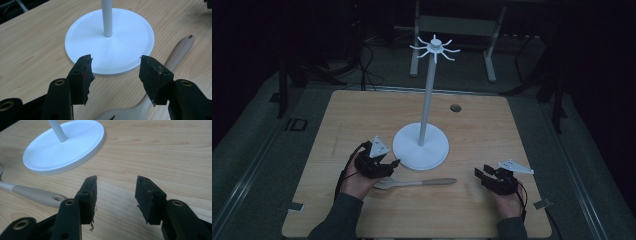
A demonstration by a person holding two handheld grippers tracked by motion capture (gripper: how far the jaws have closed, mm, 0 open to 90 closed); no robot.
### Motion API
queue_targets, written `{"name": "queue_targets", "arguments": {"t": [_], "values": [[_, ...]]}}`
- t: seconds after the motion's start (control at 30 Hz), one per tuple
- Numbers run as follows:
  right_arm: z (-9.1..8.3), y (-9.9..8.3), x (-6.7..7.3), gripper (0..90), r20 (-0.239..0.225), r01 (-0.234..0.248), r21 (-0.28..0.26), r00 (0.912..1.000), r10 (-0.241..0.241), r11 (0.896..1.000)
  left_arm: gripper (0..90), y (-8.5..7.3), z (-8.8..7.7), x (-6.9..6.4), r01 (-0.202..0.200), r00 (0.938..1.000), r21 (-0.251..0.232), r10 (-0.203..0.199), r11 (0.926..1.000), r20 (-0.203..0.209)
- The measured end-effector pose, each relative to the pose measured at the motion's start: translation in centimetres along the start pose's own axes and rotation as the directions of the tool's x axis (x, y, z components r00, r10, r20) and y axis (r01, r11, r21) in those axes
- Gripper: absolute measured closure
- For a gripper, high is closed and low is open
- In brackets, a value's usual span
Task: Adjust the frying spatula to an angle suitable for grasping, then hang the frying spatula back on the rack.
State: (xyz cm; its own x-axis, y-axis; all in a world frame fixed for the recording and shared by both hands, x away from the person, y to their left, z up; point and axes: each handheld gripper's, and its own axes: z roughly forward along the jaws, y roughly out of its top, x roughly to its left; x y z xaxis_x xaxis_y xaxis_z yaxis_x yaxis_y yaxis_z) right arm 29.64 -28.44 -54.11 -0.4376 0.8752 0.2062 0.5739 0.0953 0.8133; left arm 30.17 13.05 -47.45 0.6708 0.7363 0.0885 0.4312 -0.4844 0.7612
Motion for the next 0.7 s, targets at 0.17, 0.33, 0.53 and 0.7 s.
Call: {"name": "queue_targets", "arguments": {"t": [0.17, 0.33, 0.53, 0.7], "values": [[-0.2, 0.2, -0.1, 51.2, -0.011, -0.016, -0.003, 0.9998, 0.016, 1.0, 43.8, 0.2, 0.1, 0.0, 0.001, 1.0, 0.001, -0.001, 1.0, 0.002], [-0.5, 0.3, -0.3, 50.3, -0.021, -0.026, -0.014, 0.9994, 0.026, 1.0, 44.0, 0.4, 0.1, 0.0, -0.005, 1.0, 0.006, 0.005, 1.0, 0.008], [-0.8, 0.5, -0.3, 46.6, -0.024, -0.009, -0.018, 0.9997, 0.008, 1.0, 43.8, 0.5, 0.6, -0.2, -0.029, 0.9993, 0.028, 0.028, 0.9992, 0.027], [-1.0, 0.6, -0.2, 45.4, -0.029, 0.008, -0.023, 0.9995, -0.009, 1.0, 43.8, 0.8, 1.2, -0.7, -0.068, 0.9966, 0.056, 0.065, 0.9961, 0.051]]}}
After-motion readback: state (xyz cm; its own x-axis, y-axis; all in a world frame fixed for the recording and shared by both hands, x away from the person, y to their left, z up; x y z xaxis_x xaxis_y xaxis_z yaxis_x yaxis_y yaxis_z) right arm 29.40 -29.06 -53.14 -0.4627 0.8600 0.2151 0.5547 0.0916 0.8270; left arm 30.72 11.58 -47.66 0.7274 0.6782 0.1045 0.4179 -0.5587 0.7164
